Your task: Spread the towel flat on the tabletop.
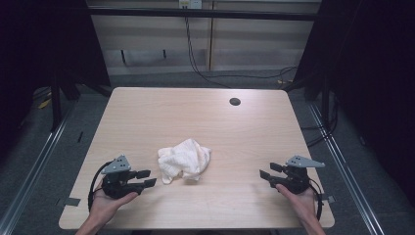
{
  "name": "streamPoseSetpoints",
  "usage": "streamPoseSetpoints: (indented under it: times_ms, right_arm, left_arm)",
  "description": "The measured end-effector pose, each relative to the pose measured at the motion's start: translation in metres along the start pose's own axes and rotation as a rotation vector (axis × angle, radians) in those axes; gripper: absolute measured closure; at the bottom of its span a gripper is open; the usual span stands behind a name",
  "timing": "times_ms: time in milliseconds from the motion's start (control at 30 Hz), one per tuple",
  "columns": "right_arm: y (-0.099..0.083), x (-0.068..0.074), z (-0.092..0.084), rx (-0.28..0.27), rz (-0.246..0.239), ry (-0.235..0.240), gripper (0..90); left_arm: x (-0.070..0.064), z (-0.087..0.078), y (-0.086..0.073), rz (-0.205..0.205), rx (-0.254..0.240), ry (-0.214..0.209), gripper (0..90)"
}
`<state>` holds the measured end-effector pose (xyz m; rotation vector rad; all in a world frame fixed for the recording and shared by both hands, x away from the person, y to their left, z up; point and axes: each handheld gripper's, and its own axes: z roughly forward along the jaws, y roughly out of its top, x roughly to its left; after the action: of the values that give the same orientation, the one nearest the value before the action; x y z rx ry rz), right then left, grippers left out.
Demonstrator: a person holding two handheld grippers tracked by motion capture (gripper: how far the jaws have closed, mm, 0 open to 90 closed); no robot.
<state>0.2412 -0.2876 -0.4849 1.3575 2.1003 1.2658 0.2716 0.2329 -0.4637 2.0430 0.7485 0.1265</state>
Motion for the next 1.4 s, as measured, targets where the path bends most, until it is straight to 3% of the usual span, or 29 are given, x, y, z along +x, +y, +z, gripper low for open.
streamPoseSetpoints:
  times_ms: [200, 400, 500, 633, 667, 700, 733, 800, 1000, 1133, 1400]
  right_arm:
    - [0.001, 0.0, 0.002, 0.007, 0.005, 0.025, 39.6]
    - [0.003, 0.005, 0.002, 0.008, -0.017, 0.036, 39.6]
    - [0.002, 0.012, 0.003, 0.041, -0.031, 0.037, 37.1]
    - [0.004, 0.022, 0.0, 0.028, -0.056, 0.061, 36.1]
    - [0.004, 0.025, -0.003, 0.025, -0.061, 0.075, 36.1]
    - [0.004, 0.025, -0.003, 0.025, -0.061, 0.075, 36.1]
    - [0.004, 0.026, -0.003, 0.032, -0.069, 0.066, 36.1]
    - [0.004, 0.025, -0.002, 0.036, -0.069, 0.063, 36.0]
    - [0.005, 0.024, 0.0, 0.038, -0.056, 0.069, 34.4]
    - [0.005, 0.025, 0.001, 0.041, -0.062, 0.082, 33.6]
    - [0.005, 0.027, 0.005, 0.057, -0.068, 0.089, 31.8]
  left_arm:
    - [0.001, 0.008, 0.002, -0.051, 0.011, -0.007, 51.9]
    - [0.0, 0.009, 0.005, -0.058, 0.009, 0.016, 47.7]
    - [0.001, 0.008, 0.007, -0.067, 0.007, 0.023, 42.6]
    - [-0.001, 0.007, 0.013, -0.034, -0.008, 0.037, 40.0]
    - [-0.005, 0.008, 0.017, 0.01, -0.004, 0.055, 39.5]
    - [-0.005, 0.008, 0.017, 0.01, -0.004, 0.055, 39.6]
    - [-0.006, 0.01, 0.022, 0.017, -0.001, 0.027, 39.6]
    - [-0.005, 0.013, 0.027, 0.035, 0.001, 0.021, 40.0]
    - [0.005, 0.023, 0.044, 0.033, 0.001, 0.008, 41.6]
    - [0.007, 0.026, 0.057, 0.066, -0.005, -0.015, 49.5]
    - [0.017, 0.033, 0.085, 0.091, -0.035, -0.049, 60.6]
